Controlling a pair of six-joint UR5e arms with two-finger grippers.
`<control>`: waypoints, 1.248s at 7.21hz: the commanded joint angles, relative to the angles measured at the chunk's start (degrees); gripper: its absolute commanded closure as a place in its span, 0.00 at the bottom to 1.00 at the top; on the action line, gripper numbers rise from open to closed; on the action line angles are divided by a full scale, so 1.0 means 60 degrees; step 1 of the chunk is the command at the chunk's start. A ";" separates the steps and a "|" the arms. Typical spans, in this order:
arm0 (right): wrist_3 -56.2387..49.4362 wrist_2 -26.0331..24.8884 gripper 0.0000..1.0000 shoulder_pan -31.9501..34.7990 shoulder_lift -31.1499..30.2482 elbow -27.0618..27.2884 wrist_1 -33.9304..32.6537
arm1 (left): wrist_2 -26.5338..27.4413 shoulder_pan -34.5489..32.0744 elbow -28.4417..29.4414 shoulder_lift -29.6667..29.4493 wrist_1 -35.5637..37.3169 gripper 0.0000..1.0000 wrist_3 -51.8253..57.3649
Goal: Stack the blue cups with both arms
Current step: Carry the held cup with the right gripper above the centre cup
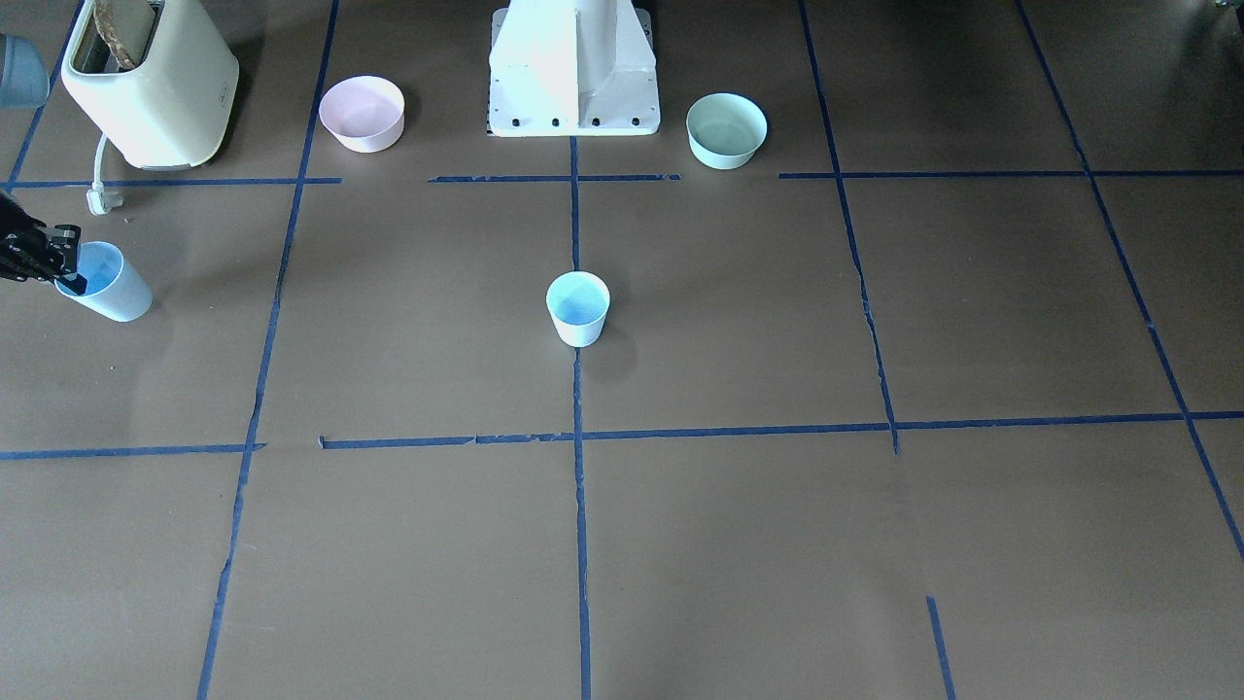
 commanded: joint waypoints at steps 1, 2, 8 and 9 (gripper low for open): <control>0.2155 -0.0247 1.00 -0.0926 0.3061 0.0566 -0.3193 | 0.0000 0.0000 0.0000 -0.0014 0.0001 0.00 -0.0011; 0.3414 -0.0771 1.00 -0.1772 0.4351 0.0493 -0.3915 | 0.0000 0.0000 0.0000 0.0000 0.0001 0.00 -0.0026; 0.6869 -0.3132 1.00 -0.4078 0.7719 -0.1381 -0.4436 | -0.0424 0.0000 -0.0029 0.0000 0.0001 0.00 -0.0055; 0.6898 -0.3482 1.00 -0.4255 0.7791 -0.1614 -0.4363 | -0.0424 0.0000 -0.0029 0.0001 0.0001 0.00 -0.0055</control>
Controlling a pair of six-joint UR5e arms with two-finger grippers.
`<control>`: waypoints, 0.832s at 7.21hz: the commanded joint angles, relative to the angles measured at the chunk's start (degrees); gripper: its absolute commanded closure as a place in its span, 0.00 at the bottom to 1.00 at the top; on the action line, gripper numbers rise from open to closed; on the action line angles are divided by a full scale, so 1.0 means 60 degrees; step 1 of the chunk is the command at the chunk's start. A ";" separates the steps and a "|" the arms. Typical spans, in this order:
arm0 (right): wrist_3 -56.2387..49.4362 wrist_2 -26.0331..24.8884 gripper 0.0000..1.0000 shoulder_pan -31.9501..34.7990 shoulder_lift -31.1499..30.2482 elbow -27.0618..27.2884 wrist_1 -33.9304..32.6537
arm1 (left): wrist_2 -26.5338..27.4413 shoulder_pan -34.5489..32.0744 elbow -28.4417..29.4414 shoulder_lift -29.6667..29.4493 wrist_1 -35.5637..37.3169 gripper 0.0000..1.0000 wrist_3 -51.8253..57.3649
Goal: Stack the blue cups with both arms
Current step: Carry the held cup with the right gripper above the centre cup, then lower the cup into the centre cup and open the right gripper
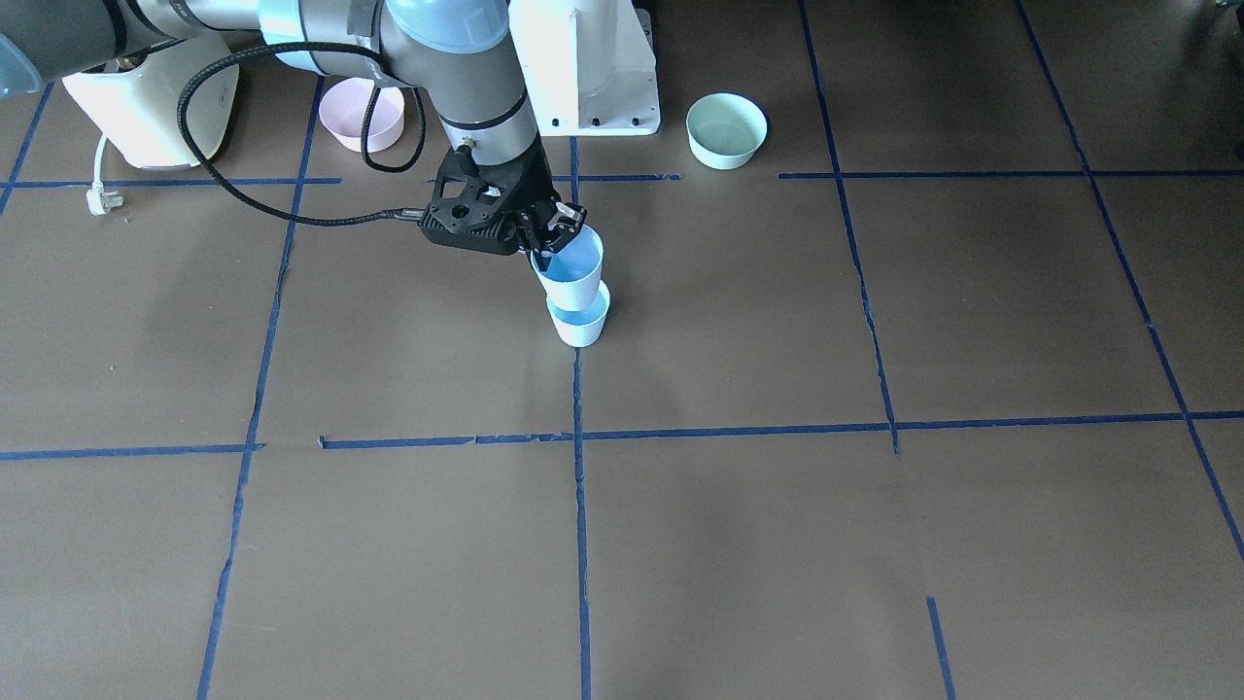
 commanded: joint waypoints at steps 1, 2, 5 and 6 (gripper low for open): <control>0.0212 -0.0416 1.00 -0.0334 0.0053 -0.0240 0.0066 | -0.0023 0.0000 0.0035 0.0004 0.0000 0.00 0.0014; 0.0286 -0.0416 0.99 -0.0378 0.0039 -0.0254 0.0066 | -0.0023 0.0000 0.0036 -0.0011 0.0000 0.00 0.0000; 0.0082 -0.0416 0.00 -0.0364 -0.0020 -0.0255 0.0066 | -0.0008 0.0000 0.0050 -0.0011 0.0000 0.00 0.0000; -0.0020 -0.0343 0.00 -0.0262 -0.0035 -0.0211 0.0066 | 0.0006 0.0014 0.0065 -0.0025 0.0000 0.00 0.0000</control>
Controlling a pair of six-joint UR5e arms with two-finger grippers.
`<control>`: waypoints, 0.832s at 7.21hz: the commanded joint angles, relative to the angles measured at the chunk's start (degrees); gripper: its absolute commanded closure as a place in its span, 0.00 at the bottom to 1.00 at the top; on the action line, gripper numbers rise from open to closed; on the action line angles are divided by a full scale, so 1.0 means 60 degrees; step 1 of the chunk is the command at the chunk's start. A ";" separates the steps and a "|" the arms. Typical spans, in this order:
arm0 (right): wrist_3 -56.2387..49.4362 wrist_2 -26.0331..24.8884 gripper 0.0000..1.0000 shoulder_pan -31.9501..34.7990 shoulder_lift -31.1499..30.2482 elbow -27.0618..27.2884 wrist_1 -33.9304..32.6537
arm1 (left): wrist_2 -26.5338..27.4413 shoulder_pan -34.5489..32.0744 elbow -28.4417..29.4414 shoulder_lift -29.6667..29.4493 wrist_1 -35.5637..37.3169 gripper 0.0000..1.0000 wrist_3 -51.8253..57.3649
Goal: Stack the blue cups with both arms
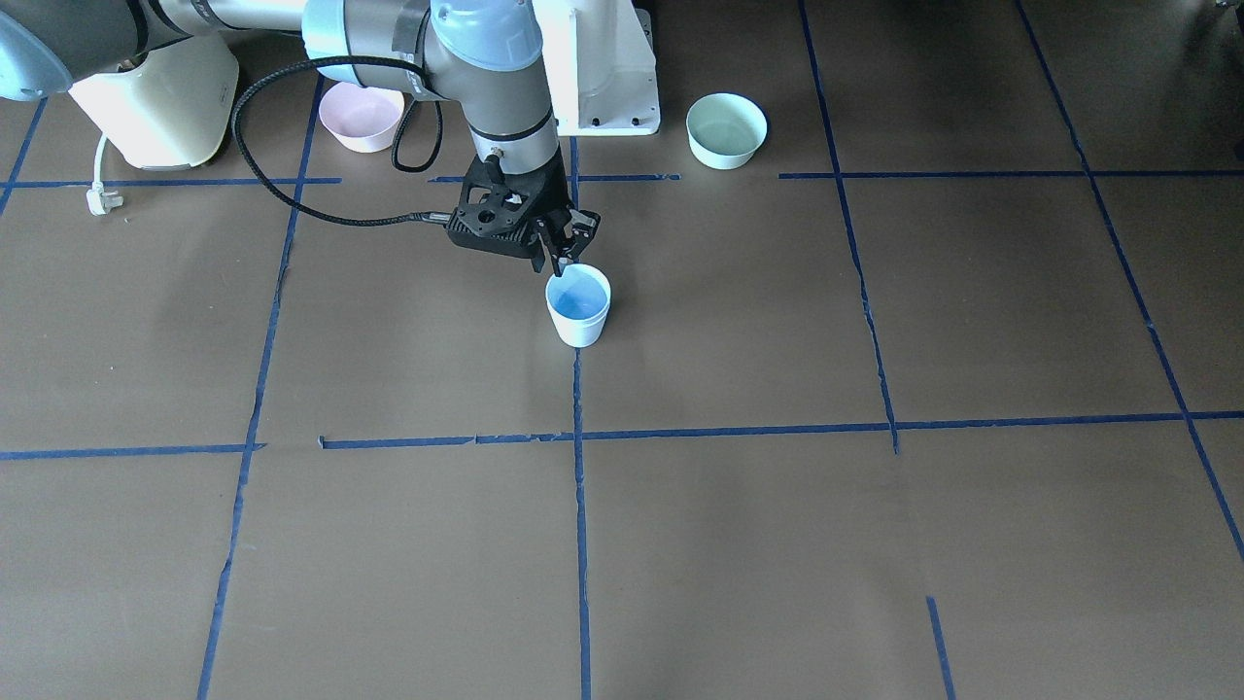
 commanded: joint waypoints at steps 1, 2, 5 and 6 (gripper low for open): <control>-0.0501 0.0380 0.00 0.0458 -0.0033 0.0081 -0.0015 | 0.0031 0.0012 0.0028 -0.0025 0.0000 0.00 -0.0015; -0.1303 0.1268 0.00 0.1100 -0.0410 0.0313 -0.0015 | 0.0104 0.0012 0.0188 -0.0040 0.0000 0.00 0.0014; -0.6373 0.3352 0.00 0.3719 -0.3055 0.0872 -0.0015 | 0.0119 0.0041 0.0424 -0.0245 -0.0029 0.00 0.0073; -0.8497 0.4024 0.00 0.4772 -0.3978 0.0858 -0.0015 | 0.0134 0.0041 0.0438 -0.0245 0.0000 0.00 0.0030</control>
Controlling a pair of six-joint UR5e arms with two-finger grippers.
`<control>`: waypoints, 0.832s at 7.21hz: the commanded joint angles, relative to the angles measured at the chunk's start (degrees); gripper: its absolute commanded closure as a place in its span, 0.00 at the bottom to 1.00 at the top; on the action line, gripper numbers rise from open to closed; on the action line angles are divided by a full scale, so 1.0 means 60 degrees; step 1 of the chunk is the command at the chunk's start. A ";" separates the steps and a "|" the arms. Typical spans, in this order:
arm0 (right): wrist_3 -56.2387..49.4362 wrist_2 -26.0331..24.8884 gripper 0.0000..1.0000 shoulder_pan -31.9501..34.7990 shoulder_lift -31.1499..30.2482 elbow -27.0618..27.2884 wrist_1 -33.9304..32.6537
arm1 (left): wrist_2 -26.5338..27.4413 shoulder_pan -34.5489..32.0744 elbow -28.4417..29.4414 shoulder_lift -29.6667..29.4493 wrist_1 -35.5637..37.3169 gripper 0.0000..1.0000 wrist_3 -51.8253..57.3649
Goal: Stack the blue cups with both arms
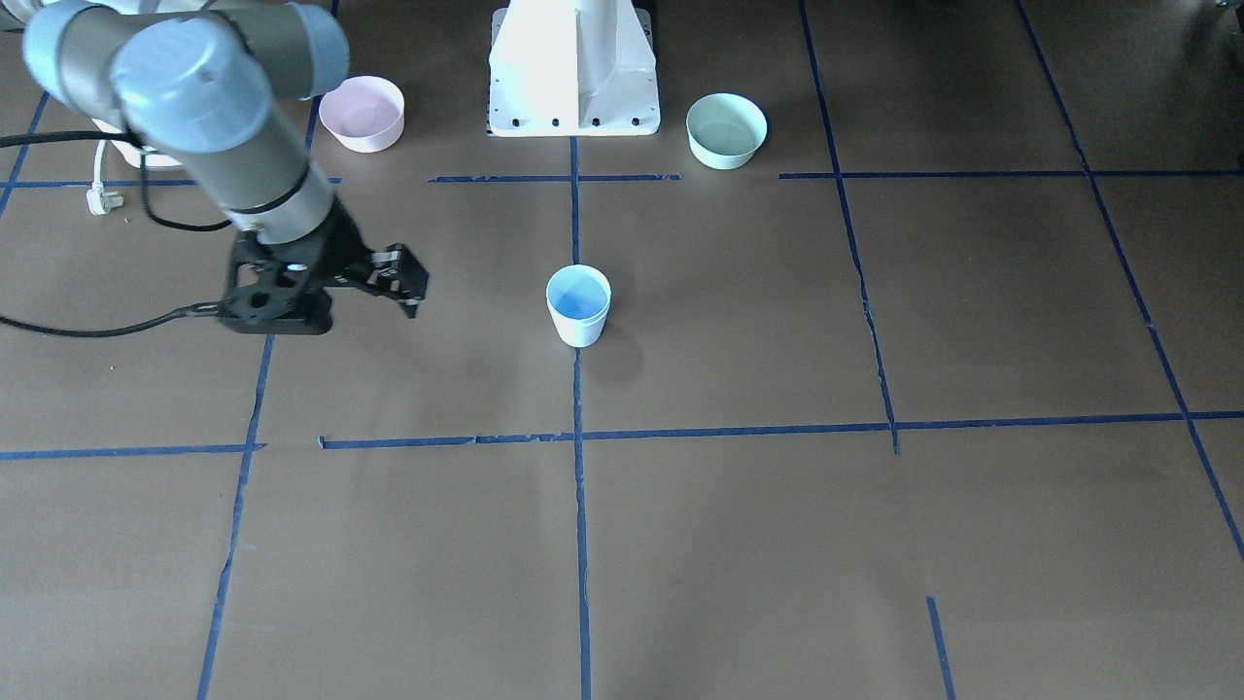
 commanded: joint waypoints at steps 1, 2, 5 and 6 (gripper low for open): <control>-0.4600 0.1189 0.00 0.2248 -0.2157 0.0022 0.0000 | 0.0002 0.0006 -0.0009 -0.0032 0.0001 0.00 -0.0022; -0.6520 0.1279 0.00 0.3128 -0.3080 0.0022 0.0000 | 0.0002 0.0006 0.0034 -0.0018 0.0015 0.00 -0.0036; -1.0458 0.1222 0.00 0.5283 -0.5646 -0.0021 0.0029 | -0.0086 0.0006 -0.0068 -0.0033 -0.0014 0.00 0.0007; -1.0726 0.1222 0.00 0.5595 -0.6233 -0.0036 0.0029 | -0.0013 0.0006 -0.0112 -0.0047 0.0001 0.00 -0.0007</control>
